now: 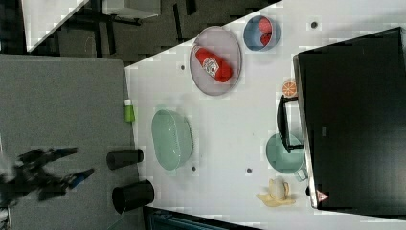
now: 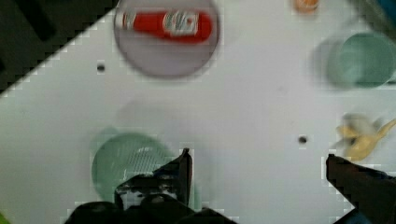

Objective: Drag strainer left to right.

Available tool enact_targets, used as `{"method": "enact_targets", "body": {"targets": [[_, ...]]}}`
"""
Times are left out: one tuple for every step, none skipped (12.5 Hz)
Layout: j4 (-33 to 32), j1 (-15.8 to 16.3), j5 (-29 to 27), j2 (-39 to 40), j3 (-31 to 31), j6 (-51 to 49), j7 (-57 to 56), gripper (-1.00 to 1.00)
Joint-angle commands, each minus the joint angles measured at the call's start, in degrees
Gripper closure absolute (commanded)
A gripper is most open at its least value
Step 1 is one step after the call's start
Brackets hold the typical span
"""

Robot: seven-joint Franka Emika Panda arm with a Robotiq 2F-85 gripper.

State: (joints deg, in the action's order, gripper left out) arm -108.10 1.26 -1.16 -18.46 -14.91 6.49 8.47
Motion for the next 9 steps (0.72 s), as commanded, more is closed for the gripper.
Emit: {"method": "enact_targets", "body": {"targets": [[-2.84, 2.18, -0.83, 9.52, -8.76, 3.96, 17.53, -1.00], [-2.85, 2.21, -0.83, 12.20, -11.53, 6.53, 24.42, -1.00], [-2.89, 2.21, -0.78, 15.04, -14.03, 9.37, 31.37, -1.00], [-2.92, 2.25, -0.55, 18.02, -16.12, 12.34, 38.36, -1.00], [-3.00, 2.29, 0.05, 20.87, -17.83, 15.34, 45.20, -1.00], [-3.14, 2.40, 1.17, 23.73, -19.05, 18.16, 51.78, -1.00], [-3.37, 2.67, 2.88, 26.57, -19.73, 20.59, 58.04, -1.00], [-3.53, 3.02, 5.20, 29.59, -19.93, 22.31, 63.83, -1.00], [-3.53, 3.37, 7.75, 32.68, -19.87, 23.59, 68.89, -1.00]]}}
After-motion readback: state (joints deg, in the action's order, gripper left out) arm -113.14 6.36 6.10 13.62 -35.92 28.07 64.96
